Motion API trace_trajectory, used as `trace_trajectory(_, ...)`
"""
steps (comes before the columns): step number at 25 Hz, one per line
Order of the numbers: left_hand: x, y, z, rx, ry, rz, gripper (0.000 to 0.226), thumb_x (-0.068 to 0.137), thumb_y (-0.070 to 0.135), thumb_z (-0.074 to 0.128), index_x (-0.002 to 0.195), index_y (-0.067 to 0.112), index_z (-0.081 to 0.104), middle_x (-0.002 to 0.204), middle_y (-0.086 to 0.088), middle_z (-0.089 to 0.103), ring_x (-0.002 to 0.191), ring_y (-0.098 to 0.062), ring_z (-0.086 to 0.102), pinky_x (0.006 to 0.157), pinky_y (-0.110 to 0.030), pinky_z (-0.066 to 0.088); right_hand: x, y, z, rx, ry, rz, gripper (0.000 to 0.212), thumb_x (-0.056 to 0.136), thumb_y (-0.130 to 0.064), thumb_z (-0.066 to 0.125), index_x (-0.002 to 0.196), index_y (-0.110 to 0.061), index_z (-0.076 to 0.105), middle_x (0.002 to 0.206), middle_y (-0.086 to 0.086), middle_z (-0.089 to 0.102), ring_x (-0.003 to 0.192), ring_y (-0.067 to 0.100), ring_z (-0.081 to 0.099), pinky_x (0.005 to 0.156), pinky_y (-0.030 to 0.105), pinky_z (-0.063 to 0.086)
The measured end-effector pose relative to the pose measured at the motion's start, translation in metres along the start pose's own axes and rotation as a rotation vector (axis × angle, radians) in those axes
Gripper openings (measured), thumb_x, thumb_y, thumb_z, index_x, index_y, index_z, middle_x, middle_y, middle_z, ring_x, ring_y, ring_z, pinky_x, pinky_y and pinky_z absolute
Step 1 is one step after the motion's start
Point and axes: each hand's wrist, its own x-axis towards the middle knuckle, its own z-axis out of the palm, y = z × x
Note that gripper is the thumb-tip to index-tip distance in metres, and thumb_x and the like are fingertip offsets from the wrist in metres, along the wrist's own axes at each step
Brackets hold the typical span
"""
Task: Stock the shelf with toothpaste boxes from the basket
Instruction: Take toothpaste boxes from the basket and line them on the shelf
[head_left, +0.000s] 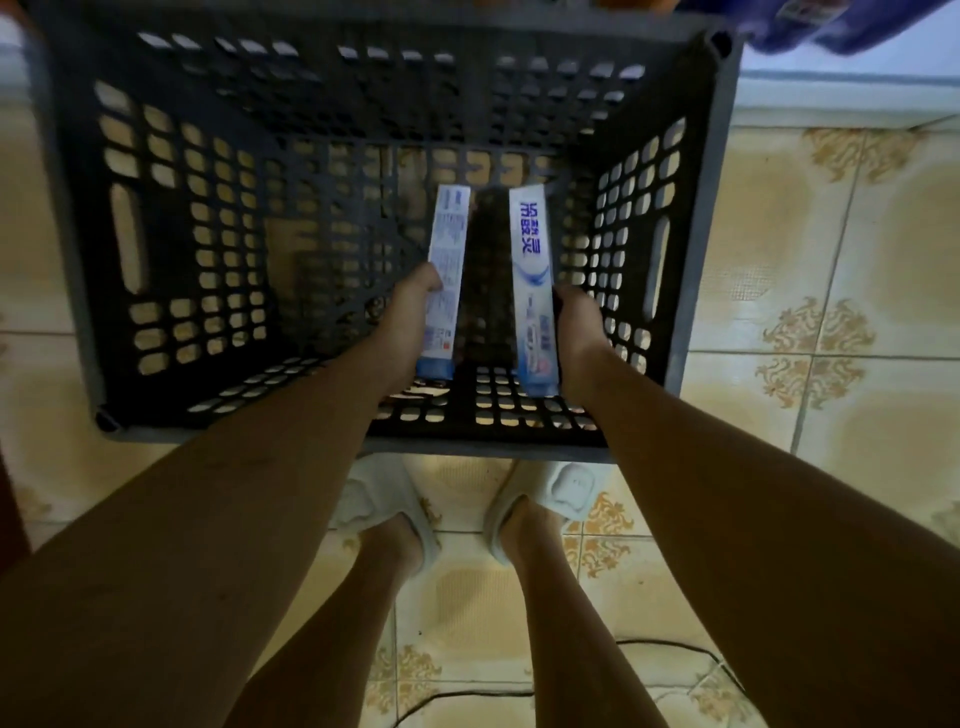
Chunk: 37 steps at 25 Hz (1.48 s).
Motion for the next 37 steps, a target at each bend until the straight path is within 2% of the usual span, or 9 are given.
trace_trajectory(3,-0.026,0.013,-0.005,0.068,-0.023,-0.005,0.047,0.094,0.058,0.046,0.104,0.015,0.066,0.085,-0.007,0.066,0.07,-0.019,0.064,0.064,-0.028,0.054,-0.024,-0.003,0.004,-0.027,-0.062,-0.004,0.036,0.102,-0.039,0.038,0.087,-0.015,0.06,0.073,0.001,0.06,0.06,0.013,0.055,0.059,0.024,0.044)
trace_trajectory(8,-0.077,0.032,-0.024,-0.113,-0.211,-0.099,0.048,0.094,0.055,0.048,0.125,0.021,0.063,0.112,-0.009,0.072,0.093,-0.024,0.072,0.077,-0.04,0.057,-0.067,-0.008,0.01,-0.091,-0.181,-0.067,0.06,0.091,-0.064,0.045,0.123,-0.015,0.063,0.109,0.008,0.071,0.097,0.027,0.068,0.088,0.041,0.053)
trace_trajectory(12,-0.13,0.048,-0.041,-0.355,-0.23,-0.086,0.046,0.092,0.052,0.048,0.103,0.01,0.063,0.075,-0.008,0.069,0.059,-0.018,0.066,0.055,-0.026,0.055,-0.129,-0.018,0.013,-0.119,-0.308,-0.136,0.07,0.079,-0.064,0.058,0.132,-0.019,0.054,0.12,0.013,0.068,0.106,0.03,0.068,0.085,0.042,0.057)
trace_trajectory(17,-0.249,0.091,-0.058,-0.257,-0.224,0.0,0.043,0.091,0.048,0.056,0.098,0.008,0.068,0.073,-0.008,0.066,0.056,-0.019,0.062,0.055,-0.025,0.054,-0.248,-0.035,0.026,-0.181,-0.332,-0.258,0.047,0.081,-0.038,0.073,0.124,-0.023,0.059,0.113,0.013,0.071,0.101,0.031,0.068,0.095,0.044,0.051)
trace_trajectory(20,-0.348,0.128,-0.076,-0.329,-0.284,0.083,0.039,0.088,0.037,0.058,0.107,0.003,0.065,0.072,-0.008,0.065,0.056,-0.018,0.062,0.056,-0.024,0.054,-0.353,-0.055,0.034,-0.31,-0.334,-0.309,0.03,0.076,-0.034,0.072,0.103,-0.023,0.068,0.089,0.009,0.07,0.079,0.024,0.063,0.082,0.036,0.047)
trace_trajectory(25,-0.481,0.177,-0.112,-0.372,-0.522,0.056,0.04,0.078,0.044,0.075,0.079,0.005,0.069,0.062,-0.006,0.058,0.045,-0.016,0.056,0.044,-0.024,0.049,-0.518,-0.058,0.054,-0.521,-0.364,-0.418,0.007,0.091,-0.027,0.066,0.097,-0.023,0.064,0.083,0.005,0.065,0.076,0.02,0.06,0.08,0.036,0.044)
trace_trajectory(29,-0.564,0.194,-0.124,-0.079,-0.277,0.231,0.066,0.069,0.056,0.072,0.11,0.005,0.068,0.081,-0.008,0.066,0.066,-0.021,0.061,0.062,-0.028,0.051,-0.607,-0.055,0.081,-0.609,-0.402,-0.539,0.029,0.081,-0.035,0.073,0.106,-0.026,0.063,0.092,0.003,0.069,0.085,0.022,0.064,0.086,0.04,0.048)
trace_trajectory(32,-0.602,0.216,-0.126,-0.206,-0.43,0.351,0.08,0.051,0.038,0.09,0.119,0.003,0.064,0.111,-0.019,0.067,0.094,-0.031,0.065,0.09,-0.04,0.05,-0.655,-0.062,0.101,-0.676,-0.436,-0.585,0.019,0.086,-0.028,0.069,0.103,-0.026,0.06,0.094,0.004,0.069,0.087,0.022,0.065,0.083,0.036,0.048)
trace_trajectory(37,-0.645,0.262,-0.137,-0.338,-0.471,0.594,0.082,0.046,0.027,0.097,0.117,0.004,0.064,0.117,-0.019,0.065,0.104,-0.03,0.065,0.089,-0.043,0.052,-0.71,-0.091,0.12,-0.675,-0.433,-0.763,0.033,0.083,-0.024,0.076,0.111,-0.014,0.061,0.102,0.006,0.075,0.091,0.023,0.072,0.082,0.037,0.057)
